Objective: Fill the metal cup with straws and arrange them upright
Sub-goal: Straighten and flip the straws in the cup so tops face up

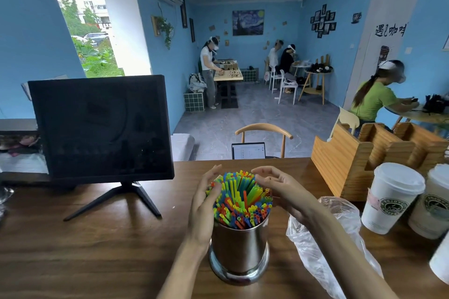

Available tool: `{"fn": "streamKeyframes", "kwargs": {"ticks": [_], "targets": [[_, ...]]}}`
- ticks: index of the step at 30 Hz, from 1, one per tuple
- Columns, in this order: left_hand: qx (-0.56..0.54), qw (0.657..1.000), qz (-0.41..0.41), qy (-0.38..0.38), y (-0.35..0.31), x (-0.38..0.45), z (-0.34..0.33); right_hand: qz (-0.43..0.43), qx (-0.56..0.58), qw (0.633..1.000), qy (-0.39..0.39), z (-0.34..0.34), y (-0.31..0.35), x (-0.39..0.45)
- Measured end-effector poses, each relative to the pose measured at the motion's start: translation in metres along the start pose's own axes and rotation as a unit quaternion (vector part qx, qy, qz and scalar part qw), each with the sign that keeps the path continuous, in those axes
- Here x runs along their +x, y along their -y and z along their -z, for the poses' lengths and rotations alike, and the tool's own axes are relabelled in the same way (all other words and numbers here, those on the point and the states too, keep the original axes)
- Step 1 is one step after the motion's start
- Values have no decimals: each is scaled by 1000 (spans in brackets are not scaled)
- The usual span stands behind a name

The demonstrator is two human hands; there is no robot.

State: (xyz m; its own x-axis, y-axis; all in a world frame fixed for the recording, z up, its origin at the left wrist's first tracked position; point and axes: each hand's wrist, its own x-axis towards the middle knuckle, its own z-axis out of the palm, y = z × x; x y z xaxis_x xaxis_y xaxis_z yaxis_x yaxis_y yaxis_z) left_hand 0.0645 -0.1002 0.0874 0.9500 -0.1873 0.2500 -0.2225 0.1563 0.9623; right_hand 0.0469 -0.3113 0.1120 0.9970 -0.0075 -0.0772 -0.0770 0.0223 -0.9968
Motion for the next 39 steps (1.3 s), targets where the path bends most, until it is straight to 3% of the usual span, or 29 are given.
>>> {"fn": "streamKeyframes", "kwargs": {"ticks": [4,10,19,26,30,35,39], "targets": [[-88,995,13,-34,1,0,-2,-10,43,999,-18,-8,-5,2],[-113,991,20,-62,1,0,-7,10,135,989,-58,-28,-15,8],[-150,985,25,-75,3,1,-5,3,94,994,-61,-38,-15,5],[-145,985,31,-84,6,1,-4,-14,138,986,-89,-25,-14,10],[-131,987,34,-86,7,1,-4,20,20,992,-121,-18,-9,7],[-128,987,37,-91,6,0,-4,107,-129,973,-161,-18,5,3],[-126,988,34,-88,7,-1,-4,108,-210,959,-157,-22,14,4]]}}
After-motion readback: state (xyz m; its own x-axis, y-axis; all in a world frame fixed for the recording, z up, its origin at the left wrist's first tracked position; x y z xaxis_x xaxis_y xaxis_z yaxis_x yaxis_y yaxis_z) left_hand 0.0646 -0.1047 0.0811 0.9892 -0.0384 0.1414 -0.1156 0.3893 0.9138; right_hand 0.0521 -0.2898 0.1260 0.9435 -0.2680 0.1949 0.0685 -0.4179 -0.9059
